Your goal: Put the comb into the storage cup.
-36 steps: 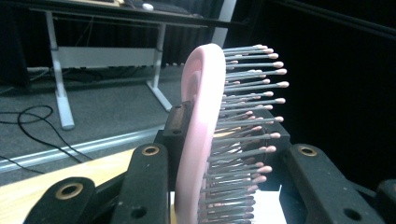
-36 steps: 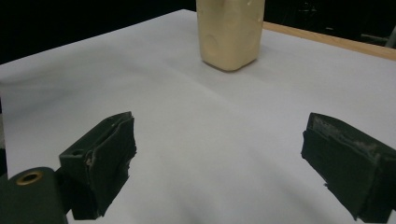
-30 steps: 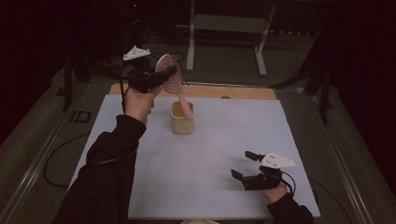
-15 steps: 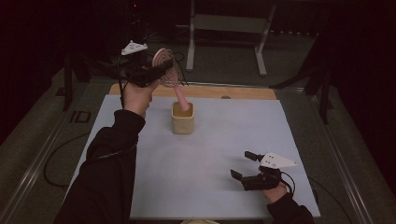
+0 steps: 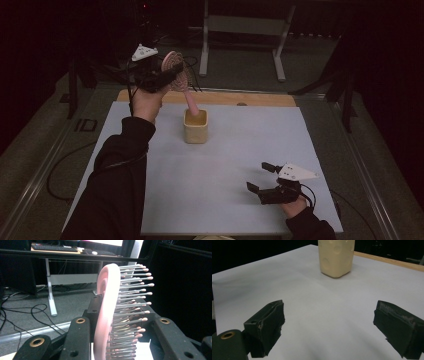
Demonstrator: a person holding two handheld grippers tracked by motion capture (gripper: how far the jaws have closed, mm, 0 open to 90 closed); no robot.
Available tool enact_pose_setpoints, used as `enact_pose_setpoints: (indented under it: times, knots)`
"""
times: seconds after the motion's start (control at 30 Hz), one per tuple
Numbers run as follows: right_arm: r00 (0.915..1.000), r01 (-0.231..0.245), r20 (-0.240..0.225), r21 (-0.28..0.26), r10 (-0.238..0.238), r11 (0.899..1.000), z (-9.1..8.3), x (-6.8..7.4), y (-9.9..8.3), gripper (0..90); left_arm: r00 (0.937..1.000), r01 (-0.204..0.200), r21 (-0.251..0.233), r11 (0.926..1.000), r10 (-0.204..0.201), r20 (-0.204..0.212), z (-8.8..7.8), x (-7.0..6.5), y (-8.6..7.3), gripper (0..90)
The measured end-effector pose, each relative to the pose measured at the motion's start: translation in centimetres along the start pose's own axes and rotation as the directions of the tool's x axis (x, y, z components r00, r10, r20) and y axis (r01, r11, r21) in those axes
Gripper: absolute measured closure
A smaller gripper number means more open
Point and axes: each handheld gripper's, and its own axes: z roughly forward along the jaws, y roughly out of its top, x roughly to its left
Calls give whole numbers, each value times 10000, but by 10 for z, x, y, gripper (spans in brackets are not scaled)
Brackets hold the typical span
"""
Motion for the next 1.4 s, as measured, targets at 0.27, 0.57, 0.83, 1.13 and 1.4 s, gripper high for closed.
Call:
enact_pose_setpoints:
  times: [0.27, 0.57, 0.83, 1.13, 1.4]
  knots:
    - [10000, -23, 9, 19, 23, 10000, 0, 0, 0, 94, 9998, 178, 95, 9998, -177, -75, 9, 4, -11, 661]
    - [10000, -30, -5, -10, 30, 10000, 0, -1, -1, 95, 9997, 237, 218, 9995, -236, -36, 16, 3, -22, 661]
    - [10000, -36, 8, -12, 36, 10000, 0, -1, 0, 95, 9993, 367, 361, 9987, -370, 56, 23, 3, -32, 661]
    - [10000, -26, 0, -29, 26, 10000, -1, -1, -1, 95, 9990, 425, 536, 9977, -432, 131, 29, 2, -43, 661]
    - [10000, -16, 9, -20, 16, 10000, -1, -1, -1, 94, 9986, 492, 666, 9966, -505, 172, 34, 1, -51, 661]
